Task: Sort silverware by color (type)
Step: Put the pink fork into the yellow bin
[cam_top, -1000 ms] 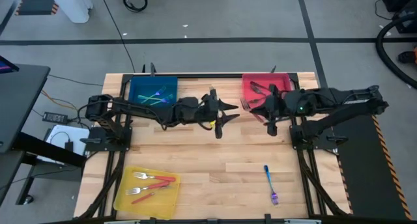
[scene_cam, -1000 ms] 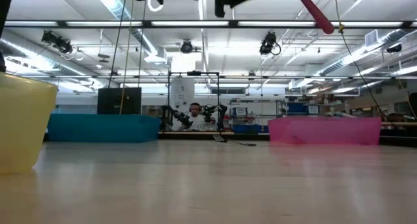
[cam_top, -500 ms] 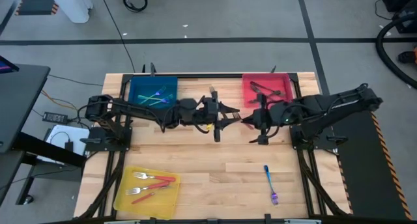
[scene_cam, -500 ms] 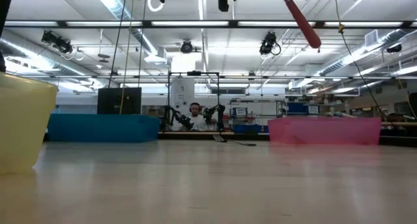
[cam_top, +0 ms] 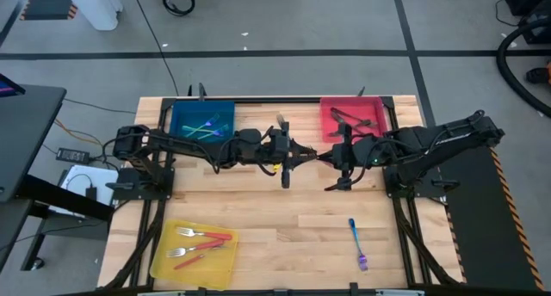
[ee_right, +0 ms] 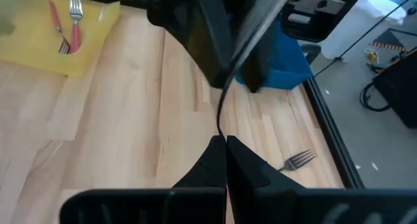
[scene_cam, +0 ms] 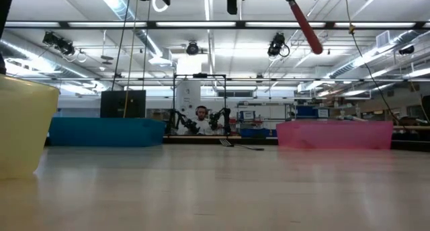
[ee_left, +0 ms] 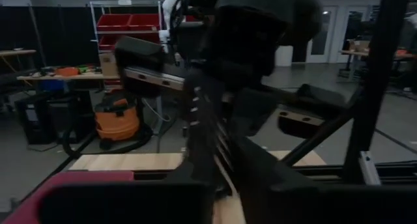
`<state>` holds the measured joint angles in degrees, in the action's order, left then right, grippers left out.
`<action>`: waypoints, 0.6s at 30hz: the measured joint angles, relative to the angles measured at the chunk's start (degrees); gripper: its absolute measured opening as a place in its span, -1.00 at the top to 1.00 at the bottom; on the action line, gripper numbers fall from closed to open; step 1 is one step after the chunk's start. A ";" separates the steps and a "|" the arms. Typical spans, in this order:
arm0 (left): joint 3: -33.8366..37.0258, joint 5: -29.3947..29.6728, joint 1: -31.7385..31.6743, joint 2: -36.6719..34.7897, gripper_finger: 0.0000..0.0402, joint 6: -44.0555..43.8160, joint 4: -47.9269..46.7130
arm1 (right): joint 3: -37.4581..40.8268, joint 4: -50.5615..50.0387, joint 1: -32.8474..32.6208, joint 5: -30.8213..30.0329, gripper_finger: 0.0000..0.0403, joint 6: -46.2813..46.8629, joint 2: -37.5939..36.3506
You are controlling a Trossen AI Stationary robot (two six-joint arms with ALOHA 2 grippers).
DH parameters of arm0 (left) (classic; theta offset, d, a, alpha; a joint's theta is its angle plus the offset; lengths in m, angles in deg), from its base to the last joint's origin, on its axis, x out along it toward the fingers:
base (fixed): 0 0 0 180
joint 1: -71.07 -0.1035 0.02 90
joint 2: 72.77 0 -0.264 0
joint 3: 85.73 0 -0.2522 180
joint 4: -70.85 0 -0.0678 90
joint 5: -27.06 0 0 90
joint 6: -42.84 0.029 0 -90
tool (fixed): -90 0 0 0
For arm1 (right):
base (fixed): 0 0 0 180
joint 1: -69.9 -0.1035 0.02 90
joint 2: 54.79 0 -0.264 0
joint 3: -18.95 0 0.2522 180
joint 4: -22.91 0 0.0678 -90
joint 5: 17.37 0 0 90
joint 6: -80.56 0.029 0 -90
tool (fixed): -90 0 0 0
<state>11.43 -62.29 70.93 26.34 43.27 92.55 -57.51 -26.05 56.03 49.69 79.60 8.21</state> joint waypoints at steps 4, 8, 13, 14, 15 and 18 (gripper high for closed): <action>0.00 -0.30 0.06 0.00 0.95 -0.18 -0.25 | 0.00 -0.04 0.13 -0.20 0.95 0.55 0.02; 0.00 -0.20 0.09 0.00 0.95 1.79 -0.89 | 0.00 -0.04 0.17 -0.39 0.83 1.16 0.02; 0.03 0.82 0.04 0.00 0.97 3.73 -2.69 | 0.00 0.03 0.15 -0.27 0.64 1.66 0.00; 0.04 1.12 -0.01 0.00 0.97 3.97 -3.07 | 0.00 0.04 0.12 -0.03 0.61 1.69 0.00; 0.04 1.07 -0.09 0.00 0.97 4.02 -3.40 | 0.00 0.00 0.10 -0.04 0.57 1.77 0.00; 0.04 1.28 -0.07 -0.55 0.97 4.13 -6.23 | 0.00 0.00 0.11 0.17 0.48 3.84 0.00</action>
<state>11.47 -61.00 70.87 25.79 47.40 86.32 -57.51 -26.05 56.14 49.86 83.45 8.21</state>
